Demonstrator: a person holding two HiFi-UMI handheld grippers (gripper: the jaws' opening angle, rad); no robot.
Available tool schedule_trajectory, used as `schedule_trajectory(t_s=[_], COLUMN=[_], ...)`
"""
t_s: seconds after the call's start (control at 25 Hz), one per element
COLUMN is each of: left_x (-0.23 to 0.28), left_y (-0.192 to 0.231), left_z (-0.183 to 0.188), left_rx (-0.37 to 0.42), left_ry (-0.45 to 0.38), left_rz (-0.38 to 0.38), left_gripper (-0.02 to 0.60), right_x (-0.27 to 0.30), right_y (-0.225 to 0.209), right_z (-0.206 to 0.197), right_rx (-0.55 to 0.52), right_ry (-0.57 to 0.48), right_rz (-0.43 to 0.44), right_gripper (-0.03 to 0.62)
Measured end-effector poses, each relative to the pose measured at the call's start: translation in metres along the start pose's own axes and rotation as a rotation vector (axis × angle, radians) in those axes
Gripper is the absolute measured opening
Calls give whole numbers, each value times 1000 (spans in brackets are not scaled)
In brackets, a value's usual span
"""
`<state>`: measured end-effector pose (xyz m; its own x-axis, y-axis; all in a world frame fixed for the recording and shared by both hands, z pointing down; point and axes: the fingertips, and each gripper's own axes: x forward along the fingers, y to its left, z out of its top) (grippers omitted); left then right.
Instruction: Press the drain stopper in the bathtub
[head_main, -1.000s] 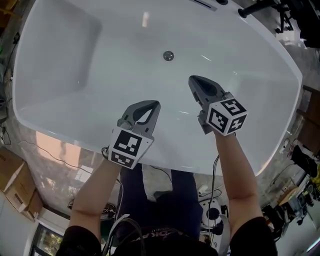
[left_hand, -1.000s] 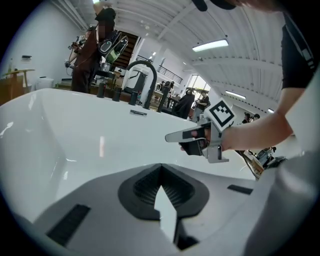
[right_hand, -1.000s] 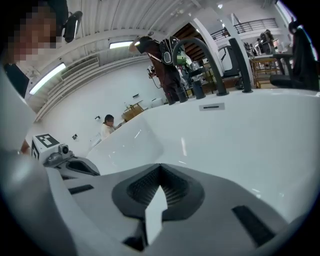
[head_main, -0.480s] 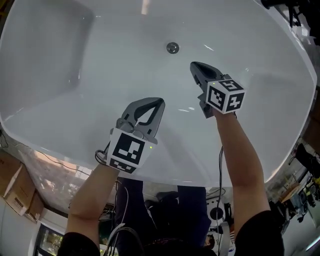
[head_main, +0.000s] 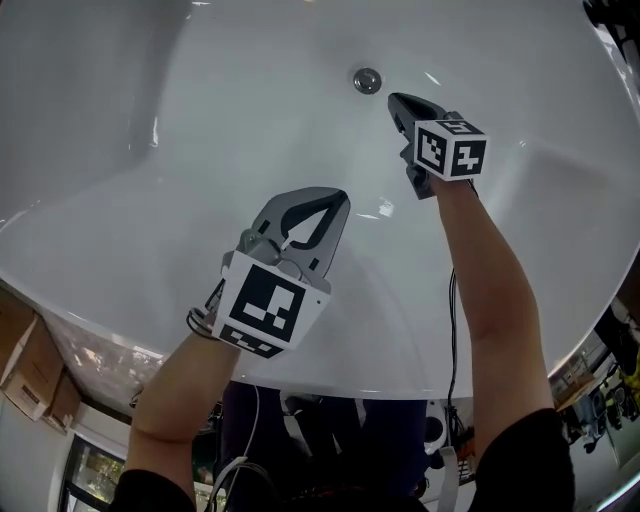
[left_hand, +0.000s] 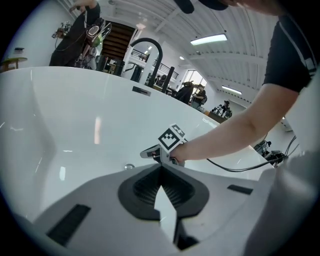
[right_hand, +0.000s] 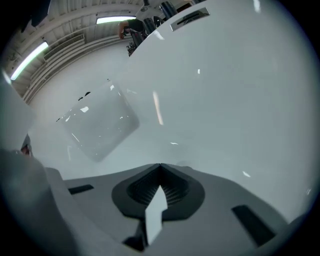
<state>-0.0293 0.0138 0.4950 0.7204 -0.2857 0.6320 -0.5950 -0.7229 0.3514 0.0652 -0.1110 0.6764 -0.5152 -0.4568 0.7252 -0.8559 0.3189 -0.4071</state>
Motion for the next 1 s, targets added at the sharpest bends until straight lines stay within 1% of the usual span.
schedule_trajectory(t_s=[0.24,0.48,0.68,0.8,0.92,1.0], left_x=[1,9,8,7,6,6], left_y=[3,-18,-35,-33,-26,-23], left_z=[13,11,11,14,16,14], left_rx=[3,-18,-31,-42,-44,-64], left_ry=[22,96,120,119,113,119], left_rz=[3,-38,-77,-75,-58,-50], left_gripper=[3,3,3,3,3,3], right_x=[36,64,85,97,111,119], right_y=[-29,-51,-59,-63,-68,-72], right_z=[-6,-17,-26,-31,-38,-42], right_rx=[-17,10,25,36,45,47], right_ry=[25,37,45,56,65,75], right_rz=[-35,-41,-55,-73,-84,-95], right_gripper=[12,12,12,12,12,12])
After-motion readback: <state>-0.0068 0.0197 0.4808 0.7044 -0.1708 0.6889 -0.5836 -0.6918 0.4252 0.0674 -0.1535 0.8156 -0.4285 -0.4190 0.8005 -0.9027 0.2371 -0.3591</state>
